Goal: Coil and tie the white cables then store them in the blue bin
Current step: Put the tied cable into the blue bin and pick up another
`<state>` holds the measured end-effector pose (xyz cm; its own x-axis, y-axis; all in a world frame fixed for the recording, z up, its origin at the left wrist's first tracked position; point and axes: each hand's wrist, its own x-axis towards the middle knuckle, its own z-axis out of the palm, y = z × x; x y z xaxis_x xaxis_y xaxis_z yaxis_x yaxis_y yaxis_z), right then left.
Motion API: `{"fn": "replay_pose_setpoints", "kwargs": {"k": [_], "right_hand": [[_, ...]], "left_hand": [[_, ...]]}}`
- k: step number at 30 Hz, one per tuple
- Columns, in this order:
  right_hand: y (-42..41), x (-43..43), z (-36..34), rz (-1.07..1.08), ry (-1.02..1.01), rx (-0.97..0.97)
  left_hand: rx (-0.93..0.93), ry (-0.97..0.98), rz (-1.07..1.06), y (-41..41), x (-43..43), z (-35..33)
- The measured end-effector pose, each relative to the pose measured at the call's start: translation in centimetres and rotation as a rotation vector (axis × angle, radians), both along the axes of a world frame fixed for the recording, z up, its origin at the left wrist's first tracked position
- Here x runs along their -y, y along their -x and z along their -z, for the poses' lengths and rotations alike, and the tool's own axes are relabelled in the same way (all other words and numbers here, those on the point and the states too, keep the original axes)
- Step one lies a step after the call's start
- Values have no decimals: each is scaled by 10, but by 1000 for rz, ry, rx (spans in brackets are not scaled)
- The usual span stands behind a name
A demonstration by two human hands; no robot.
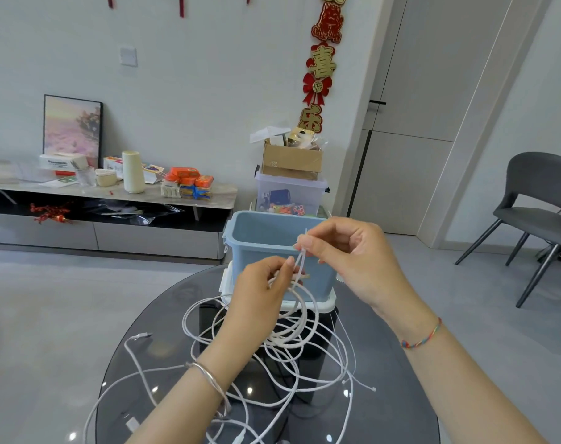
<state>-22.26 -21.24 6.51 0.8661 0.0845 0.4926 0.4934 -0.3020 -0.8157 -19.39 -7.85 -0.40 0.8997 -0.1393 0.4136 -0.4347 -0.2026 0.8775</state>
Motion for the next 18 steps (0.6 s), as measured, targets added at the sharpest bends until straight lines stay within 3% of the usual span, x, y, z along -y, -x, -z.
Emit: {"fn": "replay_pose_setpoints", "kwargs": {"k": [4, 9, 15, 18], "right_hand": [[0, 2, 1, 10, 37, 58], [0, 1, 6, 100, 126, 354], [-2, -3, 20, 12, 28, 315], [-3, -3, 24, 43, 194, 479]], "left_hand": [[25, -42, -39, 0, 2, 4], [41, -15, -39, 0, 2, -5], [17, 14, -29, -10, -7, -10], [-42, 39, -15, -10, -6, -9]]}}
